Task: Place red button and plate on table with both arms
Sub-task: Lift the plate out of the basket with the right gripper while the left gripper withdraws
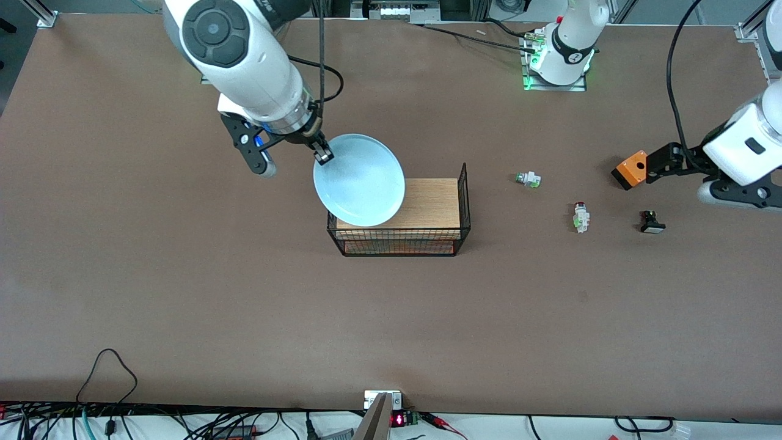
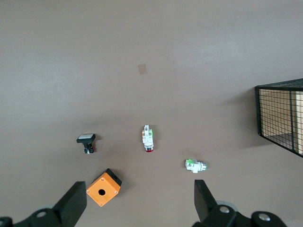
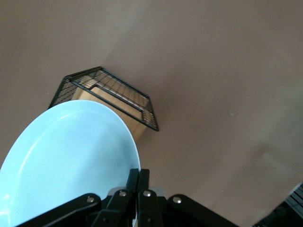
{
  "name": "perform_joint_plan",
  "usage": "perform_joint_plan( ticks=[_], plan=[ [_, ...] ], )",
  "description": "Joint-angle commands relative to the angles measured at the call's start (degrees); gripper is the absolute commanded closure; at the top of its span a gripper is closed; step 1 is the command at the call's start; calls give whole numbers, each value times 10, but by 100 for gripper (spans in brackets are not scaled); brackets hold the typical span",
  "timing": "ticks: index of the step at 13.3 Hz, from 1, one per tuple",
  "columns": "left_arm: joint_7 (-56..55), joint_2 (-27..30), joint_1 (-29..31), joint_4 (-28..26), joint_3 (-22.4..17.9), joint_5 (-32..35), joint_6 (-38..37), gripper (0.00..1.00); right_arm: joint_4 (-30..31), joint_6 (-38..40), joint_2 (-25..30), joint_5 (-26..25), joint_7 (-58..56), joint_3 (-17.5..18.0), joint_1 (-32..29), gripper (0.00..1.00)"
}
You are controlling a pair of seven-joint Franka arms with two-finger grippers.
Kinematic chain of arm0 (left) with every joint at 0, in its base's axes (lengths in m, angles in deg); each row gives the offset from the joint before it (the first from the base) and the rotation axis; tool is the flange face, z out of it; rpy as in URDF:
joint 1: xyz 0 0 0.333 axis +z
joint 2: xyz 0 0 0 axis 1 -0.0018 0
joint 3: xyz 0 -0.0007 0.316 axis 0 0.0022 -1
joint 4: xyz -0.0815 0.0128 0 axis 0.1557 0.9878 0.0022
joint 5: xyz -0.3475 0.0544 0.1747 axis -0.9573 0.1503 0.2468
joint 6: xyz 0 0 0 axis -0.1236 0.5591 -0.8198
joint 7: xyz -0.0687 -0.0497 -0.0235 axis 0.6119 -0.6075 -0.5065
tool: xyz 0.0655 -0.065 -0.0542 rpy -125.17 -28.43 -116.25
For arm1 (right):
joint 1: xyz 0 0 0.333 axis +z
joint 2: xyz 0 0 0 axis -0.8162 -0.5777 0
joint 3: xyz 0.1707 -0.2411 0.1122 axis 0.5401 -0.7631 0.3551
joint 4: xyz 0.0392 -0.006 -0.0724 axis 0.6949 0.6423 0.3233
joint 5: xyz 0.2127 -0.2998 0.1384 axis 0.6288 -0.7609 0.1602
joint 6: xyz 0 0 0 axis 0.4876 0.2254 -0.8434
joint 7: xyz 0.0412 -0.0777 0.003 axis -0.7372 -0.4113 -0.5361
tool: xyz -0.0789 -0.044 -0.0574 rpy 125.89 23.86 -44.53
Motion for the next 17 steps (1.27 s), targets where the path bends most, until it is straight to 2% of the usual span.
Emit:
perform_joint_plan(
  ticks=[1, 5, 9, 12, 14, 17],
  plan=[
    [5, 6, 2, 1, -19, -40, -9, 0, -4, 48, 3, 29, -10, 4, -16, 100],
    [-19, 34, 3, -67, -19, -42, 33, 0, -4, 94, 3, -16, -223, 5, -76, 100],
    [-25, 64, 7, -107, -20, -39, 50, 0, 1, 113, 2, -64, -430, 5, -150, 100],
    [-38, 104, 10, -167, -19, -38, 99, 0, 16, 86, -10, -123, -565, 5, -180, 100],
    [-39, 106, 11, -167, -23, -40, 101, 0, 37, 43, -18, -158, -631, 5, -187, 100],
    [-38, 102, 11, -160, -24, -40, 89, 0, 39, -6, -41, -170, -672, 5, -211, 100]
  ],
)
